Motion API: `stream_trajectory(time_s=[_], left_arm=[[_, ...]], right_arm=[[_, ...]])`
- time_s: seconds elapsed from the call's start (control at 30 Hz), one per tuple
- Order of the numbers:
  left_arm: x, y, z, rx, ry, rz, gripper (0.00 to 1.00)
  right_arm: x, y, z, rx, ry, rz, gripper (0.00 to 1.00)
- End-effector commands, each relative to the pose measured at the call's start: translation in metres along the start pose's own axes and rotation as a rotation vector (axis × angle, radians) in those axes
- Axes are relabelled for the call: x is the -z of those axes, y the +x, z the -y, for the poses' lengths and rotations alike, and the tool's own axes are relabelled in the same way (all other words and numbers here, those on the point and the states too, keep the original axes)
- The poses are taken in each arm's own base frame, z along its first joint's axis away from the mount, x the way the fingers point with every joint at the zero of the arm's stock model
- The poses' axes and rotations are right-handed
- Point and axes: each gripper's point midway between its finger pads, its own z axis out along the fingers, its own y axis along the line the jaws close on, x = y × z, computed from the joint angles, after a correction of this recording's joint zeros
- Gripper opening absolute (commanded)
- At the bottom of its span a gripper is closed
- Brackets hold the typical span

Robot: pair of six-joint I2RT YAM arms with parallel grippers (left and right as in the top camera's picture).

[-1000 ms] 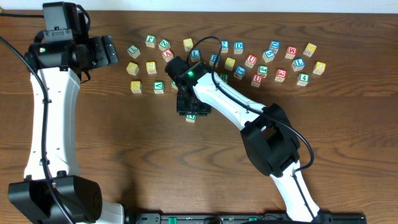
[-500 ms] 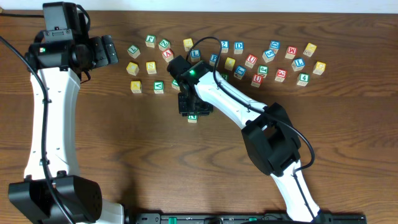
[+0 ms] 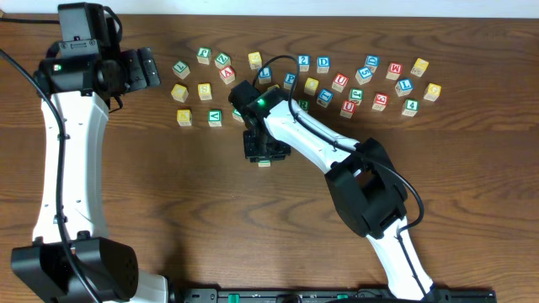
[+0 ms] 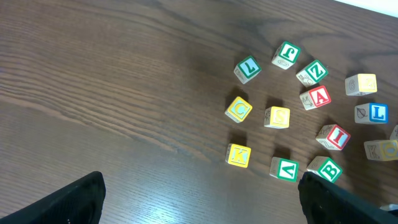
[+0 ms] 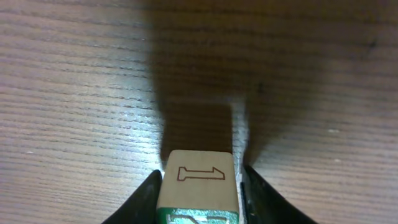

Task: Spell out NEURIPS
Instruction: 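Carry the green N block toward the table front and lower it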

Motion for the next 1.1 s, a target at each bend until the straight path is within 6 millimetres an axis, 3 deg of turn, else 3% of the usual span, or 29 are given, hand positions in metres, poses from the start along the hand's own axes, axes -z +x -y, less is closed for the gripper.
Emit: stream_trajectory(time_s=[0.0,0.17,0.57,1.07], left_arm=[[-0.003,0.001,-0.002,0.006,-0.016,-0.009,0.98],[-0.003,0.001,-0.002,0.006,-0.016,-0.009,0.98],[-0.003,0.001,-0.002,0.006,-0.016,-0.009,0.98],[-0.003,0.001,-0.002,0.007,-0.016,-0.009,0.98]], right_arm=[[0.012,-0.004,-0.003,0.038,-0.021,0.029,0.32],[0.012,-0.007,-0.005,0.029,-0.032,0.043,0.31],[0.012,-0.014,-0.007,-0.170,-0.054,0.061,0.32],[0.013,-0.015,-0.010,-0.203,-0.083,0.048,0.28]])
